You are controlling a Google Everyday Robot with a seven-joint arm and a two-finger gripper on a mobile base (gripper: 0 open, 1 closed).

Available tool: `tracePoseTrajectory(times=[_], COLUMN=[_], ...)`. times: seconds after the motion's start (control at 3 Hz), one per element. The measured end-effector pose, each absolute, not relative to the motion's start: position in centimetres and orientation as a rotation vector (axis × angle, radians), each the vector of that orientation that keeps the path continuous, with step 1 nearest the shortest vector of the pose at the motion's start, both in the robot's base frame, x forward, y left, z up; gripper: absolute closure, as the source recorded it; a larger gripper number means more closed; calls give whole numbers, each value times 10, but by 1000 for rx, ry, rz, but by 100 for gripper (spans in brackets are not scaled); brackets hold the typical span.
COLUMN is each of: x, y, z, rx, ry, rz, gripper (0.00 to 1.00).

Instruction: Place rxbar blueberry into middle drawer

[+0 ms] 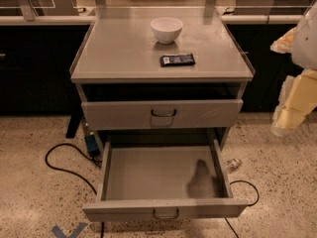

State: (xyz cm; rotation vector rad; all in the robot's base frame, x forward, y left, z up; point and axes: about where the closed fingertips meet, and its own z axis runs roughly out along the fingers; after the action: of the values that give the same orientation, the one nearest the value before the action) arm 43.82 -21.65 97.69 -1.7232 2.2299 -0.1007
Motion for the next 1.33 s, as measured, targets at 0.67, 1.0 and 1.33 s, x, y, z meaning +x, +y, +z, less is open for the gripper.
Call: tracePoseTrajectory(times=[0.67, 1.0, 1.33], x=[452, 501, 576], y=[-209, -186, -139], z=[980, 980, 973], rx=[-1755, -1825, -1899], ry=[2198, 2150, 2079], rz=[-112, -96, -46], gripper=[0, 0, 0])
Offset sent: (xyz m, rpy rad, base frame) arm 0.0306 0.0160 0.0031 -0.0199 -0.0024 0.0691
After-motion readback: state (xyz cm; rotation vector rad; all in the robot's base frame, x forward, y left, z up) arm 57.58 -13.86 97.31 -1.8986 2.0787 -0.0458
